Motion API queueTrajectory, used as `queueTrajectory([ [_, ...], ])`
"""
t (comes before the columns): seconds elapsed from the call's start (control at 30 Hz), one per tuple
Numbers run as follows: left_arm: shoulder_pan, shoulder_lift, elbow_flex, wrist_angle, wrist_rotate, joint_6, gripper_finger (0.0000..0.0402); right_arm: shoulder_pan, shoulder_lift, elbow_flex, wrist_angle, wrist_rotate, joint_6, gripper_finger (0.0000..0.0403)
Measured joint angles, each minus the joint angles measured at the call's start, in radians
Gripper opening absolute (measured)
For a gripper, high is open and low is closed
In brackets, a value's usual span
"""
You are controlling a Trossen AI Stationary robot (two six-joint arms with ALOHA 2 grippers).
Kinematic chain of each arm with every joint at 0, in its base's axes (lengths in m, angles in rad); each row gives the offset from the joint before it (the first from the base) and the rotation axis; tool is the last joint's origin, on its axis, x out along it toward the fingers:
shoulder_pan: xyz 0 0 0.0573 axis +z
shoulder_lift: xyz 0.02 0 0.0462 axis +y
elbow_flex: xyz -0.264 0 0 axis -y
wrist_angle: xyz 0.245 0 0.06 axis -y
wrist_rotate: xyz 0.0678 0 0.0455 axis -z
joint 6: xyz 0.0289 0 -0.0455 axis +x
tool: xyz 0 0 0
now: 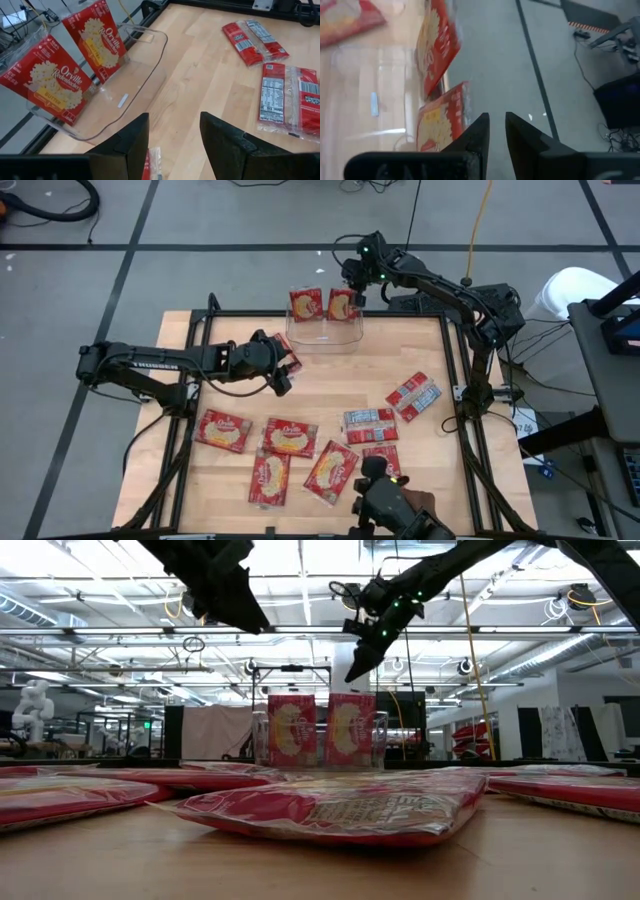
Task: Sort popcorn bags into baskets
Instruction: Put the red popcorn bag into the transparent bin
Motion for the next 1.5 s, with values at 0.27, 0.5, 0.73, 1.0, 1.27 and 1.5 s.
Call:
queueTrajectory([
  [0.27, 0.0, 0.0, 0.0, -0.036, 0.0, -0.022, 0.0182, 0.044, -0.128, 0.0, -0.038, -0.03, 0.096, 0.0057],
  [0.5, 0.0, 0.0, -0.023, -0.116, 0.0, -0.046, 0.0182, 0.142, -0.316, -0.145, -0.086, -0.18, 0.311, 0.0057],
  [0.73, 0.0, -0.001, -0.166, -0.095, -0.008, -0.053, 0.0182, 0.371, -0.564, -0.501, 0.108, 0.093, 0.427, 0.0057],
  [1.0, -0.045, 0.001, -0.358, 0.08, -0.014, -0.088, 0.0182, 0.629, -0.744, -0.94, 0.53, 0.161, 0.563, 0.0057],
  [1.27, -0.172, 0.141, -0.371, 0.11, -0.141, 0.056, 0.0228, 0.796, -0.744, -1.181, 0.847, 0.336, 0.597, 0.0057],
  [1.5, -0.181, 0.303, -0.346, 0.15, -0.282, 0.146, 0.0258, 0.832, -0.738, -1.235, 0.93, 0.332, 0.597, 0.0057],
])
